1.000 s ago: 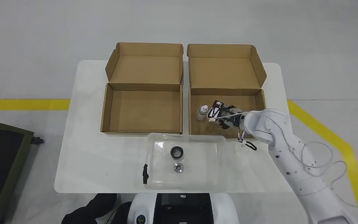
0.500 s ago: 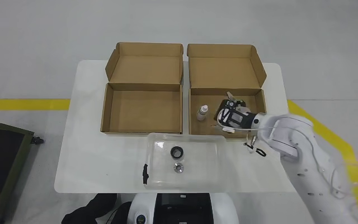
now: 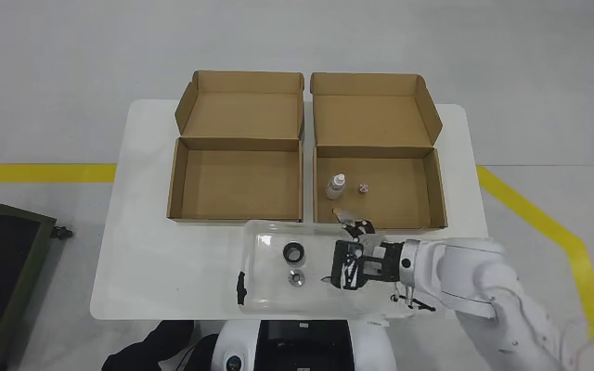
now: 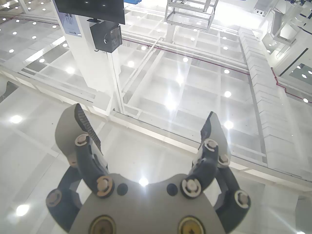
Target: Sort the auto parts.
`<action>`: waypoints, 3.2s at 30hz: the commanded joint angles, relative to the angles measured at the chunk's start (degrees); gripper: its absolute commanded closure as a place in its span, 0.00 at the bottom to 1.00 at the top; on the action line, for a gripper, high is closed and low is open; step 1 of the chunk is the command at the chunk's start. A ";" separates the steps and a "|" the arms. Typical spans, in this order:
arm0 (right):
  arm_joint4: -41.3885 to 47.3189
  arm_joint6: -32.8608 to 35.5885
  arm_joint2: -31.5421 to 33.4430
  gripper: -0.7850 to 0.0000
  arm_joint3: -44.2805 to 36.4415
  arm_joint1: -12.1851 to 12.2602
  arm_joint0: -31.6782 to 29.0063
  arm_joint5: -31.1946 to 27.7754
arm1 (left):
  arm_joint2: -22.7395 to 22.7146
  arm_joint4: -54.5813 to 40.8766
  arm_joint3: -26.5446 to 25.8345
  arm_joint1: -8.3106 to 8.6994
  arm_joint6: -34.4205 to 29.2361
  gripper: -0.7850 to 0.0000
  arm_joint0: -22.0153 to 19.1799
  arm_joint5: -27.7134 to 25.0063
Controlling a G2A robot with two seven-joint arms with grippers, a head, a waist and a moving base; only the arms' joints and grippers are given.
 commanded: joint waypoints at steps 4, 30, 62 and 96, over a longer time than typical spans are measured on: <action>-1.85 -1.03 -2.86 0.00 1.44 -0.03 -0.12 -0.62 | 0.00 0.00 0.00 0.00 0.00 0.00 0.00 0.00; -13.32 -6.50 -13.31 0.53 11.84 -0.58 2.87 -1.31 | 0.00 0.00 0.00 0.00 0.00 0.00 0.00 0.00; -17.30 -13.64 -23.44 0.62 21.06 -3.49 9.53 3.26 | 0.00 0.00 0.00 0.00 0.00 0.00 0.00 0.00; -6.69 -19.81 -13.87 1.00 7.78 -1.85 5.56 4.63 | 0.00 0.00 0.00 0.00 0.00 0.00 0.00 0.00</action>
